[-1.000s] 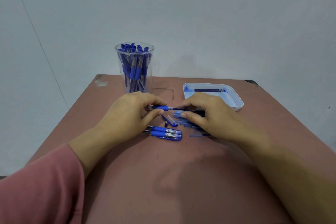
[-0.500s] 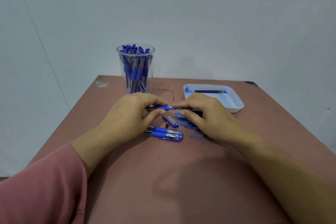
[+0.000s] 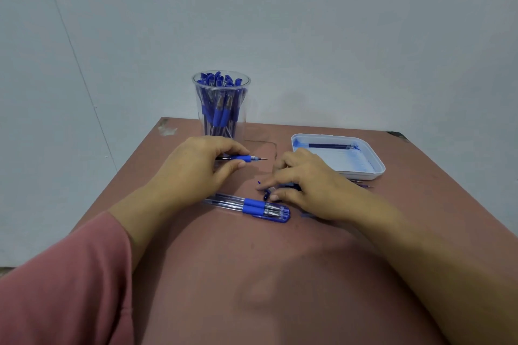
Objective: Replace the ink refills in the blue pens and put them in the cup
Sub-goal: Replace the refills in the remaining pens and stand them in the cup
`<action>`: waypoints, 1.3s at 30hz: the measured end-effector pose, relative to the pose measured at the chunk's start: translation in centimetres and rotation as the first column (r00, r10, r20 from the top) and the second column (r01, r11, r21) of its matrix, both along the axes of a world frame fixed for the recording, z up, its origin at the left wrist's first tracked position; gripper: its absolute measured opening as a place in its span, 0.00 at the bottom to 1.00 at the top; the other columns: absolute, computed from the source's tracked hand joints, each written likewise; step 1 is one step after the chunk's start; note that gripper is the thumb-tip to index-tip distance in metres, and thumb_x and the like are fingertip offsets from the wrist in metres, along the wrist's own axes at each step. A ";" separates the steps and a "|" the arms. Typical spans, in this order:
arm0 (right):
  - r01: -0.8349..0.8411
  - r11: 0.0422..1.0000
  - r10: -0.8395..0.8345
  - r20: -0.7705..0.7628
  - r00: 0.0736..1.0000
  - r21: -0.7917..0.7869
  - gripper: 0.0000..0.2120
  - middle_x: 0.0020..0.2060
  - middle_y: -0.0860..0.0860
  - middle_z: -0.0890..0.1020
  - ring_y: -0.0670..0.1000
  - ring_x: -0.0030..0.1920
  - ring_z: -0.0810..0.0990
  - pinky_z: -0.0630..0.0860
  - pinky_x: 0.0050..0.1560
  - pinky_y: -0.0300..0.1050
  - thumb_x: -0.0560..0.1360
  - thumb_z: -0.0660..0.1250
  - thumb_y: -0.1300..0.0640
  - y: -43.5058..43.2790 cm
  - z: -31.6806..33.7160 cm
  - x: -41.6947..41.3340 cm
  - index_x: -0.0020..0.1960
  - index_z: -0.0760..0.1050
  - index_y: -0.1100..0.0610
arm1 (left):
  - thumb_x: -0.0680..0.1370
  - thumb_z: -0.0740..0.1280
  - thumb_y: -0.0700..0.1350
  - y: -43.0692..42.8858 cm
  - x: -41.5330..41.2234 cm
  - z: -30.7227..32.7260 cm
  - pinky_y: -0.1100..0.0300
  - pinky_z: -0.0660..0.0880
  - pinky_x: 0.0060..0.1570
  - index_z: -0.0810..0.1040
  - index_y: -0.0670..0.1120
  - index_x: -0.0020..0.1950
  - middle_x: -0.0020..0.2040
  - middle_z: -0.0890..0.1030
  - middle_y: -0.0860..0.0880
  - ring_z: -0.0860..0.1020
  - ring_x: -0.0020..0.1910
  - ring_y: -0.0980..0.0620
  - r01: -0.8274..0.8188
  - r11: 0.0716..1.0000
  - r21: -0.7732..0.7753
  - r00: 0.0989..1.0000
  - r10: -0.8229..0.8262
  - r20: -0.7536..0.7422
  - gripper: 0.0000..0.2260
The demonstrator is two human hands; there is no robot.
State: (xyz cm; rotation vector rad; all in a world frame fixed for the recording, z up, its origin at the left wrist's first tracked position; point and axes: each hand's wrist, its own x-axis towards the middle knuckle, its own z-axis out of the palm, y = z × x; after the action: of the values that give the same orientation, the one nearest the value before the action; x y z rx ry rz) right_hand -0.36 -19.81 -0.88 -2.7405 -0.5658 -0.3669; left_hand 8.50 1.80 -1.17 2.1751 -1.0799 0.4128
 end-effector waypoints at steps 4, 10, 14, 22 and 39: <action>-0.019 0.999 0.021 0.038 0.999 -0.043 0.09 0.42 0.41 0.74 0.47 0.46 0.69 0.70 0.49 0.49 0.73 0.68 0.48 0.1 -0.4 0.3 0.52 0.83 0.44 | 0.76 0.70 0.50 -0.2 -0.1 -0.1 0.54 0.78 0.49 0.82 0.56 0.53 0.47 0.82 0.62 0.79 0.47 0.62 0.018 1.000 0.013 1.000 -0.017 -0.020 0.07; 0.110 0.928 -0.121 0.008 0.993 0.357 0.04 0.42 0.41 0.82 0.42 0.45 0.78 0.73 0.47 0.33 0.75 0.70 0.54 -0.7 1.0 -1.0 0.49 0.81 0.46 | 0.76 0.70 0.49 -0.3 -0.5 0.1 0.57 0.78 0.50 0.82 0.56 0.54 0.47 0.82 0.62 0.79 0.47 0.62 0.016 1.000 0.019 0.999 -0.015 -0.038 0.08; 0.153 0.842 -0.180 0.003 0.984 0.517 0.09 0.41 0.42 0.83 0.40 0.45 0.80 0.73 0.48 0.30 0.75 0.71 0.57 -1.2 1.0 -1.5 0.46 0.78 0.42 | 0.76 0.70 0.49 -0.5 -0.9 0.1 0.65 0.76 0.49 0.83 0.55 0.54 0.46 0.81 0.64 0.78 0.47 0.64 0.019 1.000 0.011 0.999 -0.019 -0.044 0.08; 0.129 0.839 -0.135 -0.028 0.990 0.529 0.10 0.42 0.45 0.84 0.40 0.44 0.81 0.77 0.49 0.37 0.73 0.72 0.58 -0.1 1.0 -1.6 0.46 0.78 0.43 | 0.75 0.70 0.50 -1.0 -1.8 0.1 0.68 0.75 0.49 0.82 0.55 0.55 0.47 0.82 0.64 0.79 0.48 0.65 0.062 0.998 -0.031 0.995 -0.064 -0.073 0.09; 0.049 0.966 -0.091 0.156 0.984 0.255 0.07 0.42 0.36 0.77 0.41 0.46 0.77 0.71 0.46 0.30 0.75 0.71 0.56 -0.3 0.5 -1.6 0.50 0.77 0.47 | 0.76 0.70 0.49 -1.3 -2.4 -0.1 0.56 0.78 0.49 0.82 0.54 0.57 0.50 0.82 0.60 0.79 0.49 0.61 0.088 0.996 -0.012 0.996 -0.088 0.021 0.10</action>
State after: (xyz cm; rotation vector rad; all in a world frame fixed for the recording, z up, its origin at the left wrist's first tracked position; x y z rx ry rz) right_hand -1.93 -20.15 -0.41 -2.5053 -0.4305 -0.6440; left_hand 6.10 0.50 -1.26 2.1080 -1.1767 0.4022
